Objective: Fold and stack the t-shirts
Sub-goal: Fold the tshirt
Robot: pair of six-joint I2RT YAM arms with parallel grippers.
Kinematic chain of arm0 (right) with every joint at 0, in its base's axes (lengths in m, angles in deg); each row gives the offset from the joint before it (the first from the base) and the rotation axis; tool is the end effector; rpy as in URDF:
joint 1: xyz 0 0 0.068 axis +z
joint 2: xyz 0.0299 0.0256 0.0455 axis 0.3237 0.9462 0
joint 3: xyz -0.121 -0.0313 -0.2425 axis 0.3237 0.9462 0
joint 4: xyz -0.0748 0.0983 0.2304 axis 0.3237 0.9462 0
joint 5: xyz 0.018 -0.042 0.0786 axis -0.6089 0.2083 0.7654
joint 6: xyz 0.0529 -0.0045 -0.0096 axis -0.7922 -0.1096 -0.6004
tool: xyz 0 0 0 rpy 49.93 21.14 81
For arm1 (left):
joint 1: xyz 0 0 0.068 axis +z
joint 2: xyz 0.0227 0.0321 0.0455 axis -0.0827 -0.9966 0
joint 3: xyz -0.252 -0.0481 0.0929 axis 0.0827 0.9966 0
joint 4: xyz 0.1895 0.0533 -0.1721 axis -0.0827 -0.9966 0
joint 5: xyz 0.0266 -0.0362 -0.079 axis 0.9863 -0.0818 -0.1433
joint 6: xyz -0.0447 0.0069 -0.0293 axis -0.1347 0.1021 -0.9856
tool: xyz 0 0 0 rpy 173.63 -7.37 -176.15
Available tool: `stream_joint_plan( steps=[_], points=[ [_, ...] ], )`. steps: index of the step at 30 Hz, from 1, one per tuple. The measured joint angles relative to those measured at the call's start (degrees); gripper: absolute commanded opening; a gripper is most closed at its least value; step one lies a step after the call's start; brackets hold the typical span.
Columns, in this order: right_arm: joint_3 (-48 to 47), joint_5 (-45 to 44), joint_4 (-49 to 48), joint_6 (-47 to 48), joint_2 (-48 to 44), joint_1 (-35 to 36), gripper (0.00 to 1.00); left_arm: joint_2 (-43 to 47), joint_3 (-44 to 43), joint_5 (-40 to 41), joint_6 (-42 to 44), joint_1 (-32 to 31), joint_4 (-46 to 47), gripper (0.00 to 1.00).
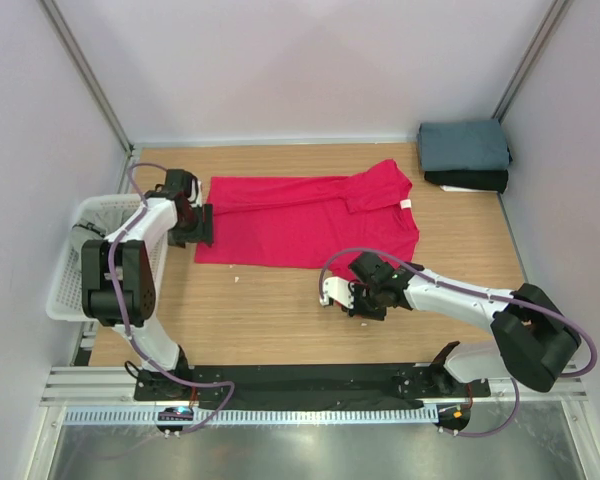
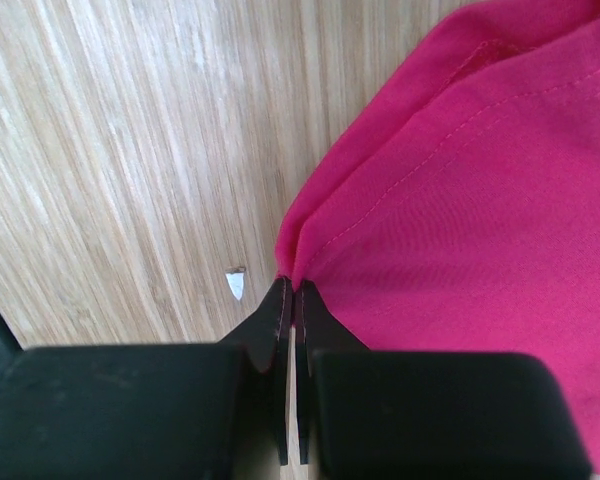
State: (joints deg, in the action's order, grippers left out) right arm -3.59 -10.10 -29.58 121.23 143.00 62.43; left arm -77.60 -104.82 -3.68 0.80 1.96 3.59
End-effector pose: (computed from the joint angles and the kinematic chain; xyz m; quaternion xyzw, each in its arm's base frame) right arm 0.1568 0.1585 0.1595 -0.6728 0.7127 0.0980 0.1728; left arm 0.3421 -0.0157 0.2050 -0.0451 0.9795 -0.0050 0.1961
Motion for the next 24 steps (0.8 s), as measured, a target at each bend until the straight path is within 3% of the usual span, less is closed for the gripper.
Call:
stream_joint_plan(
  steps=[18, 24],
  points=[
    [0.0, -2.9, -1.2, -0.6, -0.2, 0.0, 0.01, -6.9, 0.3, -4.5, -1.1, 2.7, -2.4, 0.57],
    [0.0, -3.5, -1.8, -0.6, -0.2, 0.0, 0.01, -7.2, 0.2, -4.8, -1.1, 3.7, -2.7, 0.3]
  ],
)
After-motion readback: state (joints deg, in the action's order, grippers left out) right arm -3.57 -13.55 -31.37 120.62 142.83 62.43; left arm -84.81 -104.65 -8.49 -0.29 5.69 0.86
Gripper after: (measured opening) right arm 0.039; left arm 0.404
